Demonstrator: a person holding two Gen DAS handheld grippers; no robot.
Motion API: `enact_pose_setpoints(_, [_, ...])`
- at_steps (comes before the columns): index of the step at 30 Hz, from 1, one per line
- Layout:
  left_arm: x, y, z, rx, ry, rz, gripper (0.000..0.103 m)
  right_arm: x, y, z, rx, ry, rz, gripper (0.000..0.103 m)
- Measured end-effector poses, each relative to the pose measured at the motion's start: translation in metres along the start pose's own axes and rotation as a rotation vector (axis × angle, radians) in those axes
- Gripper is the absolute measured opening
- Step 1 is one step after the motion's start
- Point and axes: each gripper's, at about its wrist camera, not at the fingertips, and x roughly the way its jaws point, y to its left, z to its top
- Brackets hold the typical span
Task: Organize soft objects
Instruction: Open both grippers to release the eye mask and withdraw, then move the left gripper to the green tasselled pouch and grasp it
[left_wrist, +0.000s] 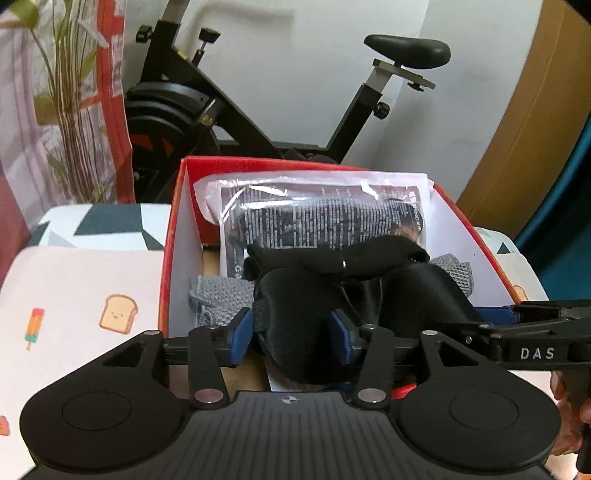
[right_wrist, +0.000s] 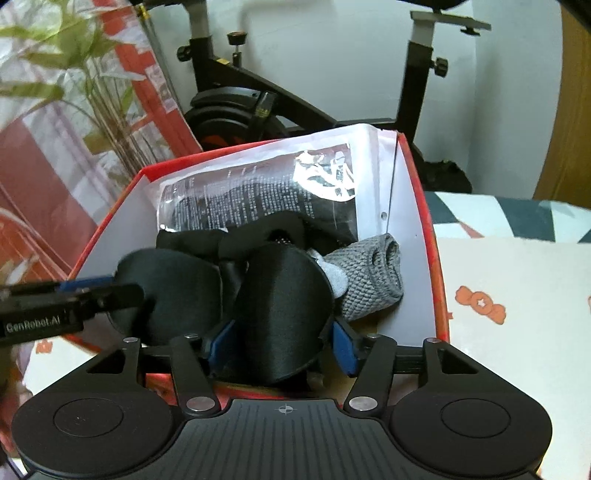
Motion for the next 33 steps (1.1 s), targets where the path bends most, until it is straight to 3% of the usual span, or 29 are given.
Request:
enact_pose_setpoints(2, [-0.004, -0.002, 0.001, 0.012, -0.012, 0.010, 0.054, -0.005, 0.002, 0.000, -0.006, -0.006, 0.004, 0.060])
enact_pose_setpoints(4, [-0.008, -0.004, 0.002, 0.018, -0.022, 0.022, 0.056, -0.012, 0.005, 0.001, -0.021, -0.026, -0.023, 0.079])
enact_pose_setpoints(8, [-0.015, -0.006, 0.003, 0.032, -0.042, 0.047, 0.061, -0.024, 0.005, 0.003, -0.050, -0.063, -0.055, 0.081])
enact_pose_setpoints(13, [-0.028, -0.009, 0.003, 0.052, -0.084, 0.095, 0.091, -0.037, -0.001, 0.002, -0.049, -0.094, -0.079, 0.089])
enact_pose_setpoints(19, [-0.054, -0.013, -0.003, 0.100, -0.163, 0.156, 0.103, -0.055, 0.003, -0.008, -0.077, -0.175, -0.087, 0.103])
enact_pose_setpoints(29, [-0.096, -0.002, -0.030, 0.107, -0.208, 0.181, 0.103, -0.069, 0.016, -0.045, -0.109, -0.273, -0.052, 0.103])
enact_pose_setpoints(33, [-0.114, 0.013, -0.054, 0.054, -0.210, 0.196, 0.103, -0.072, 0.027, -0.062, -0.169, -0.306, 0.003, 0.103])
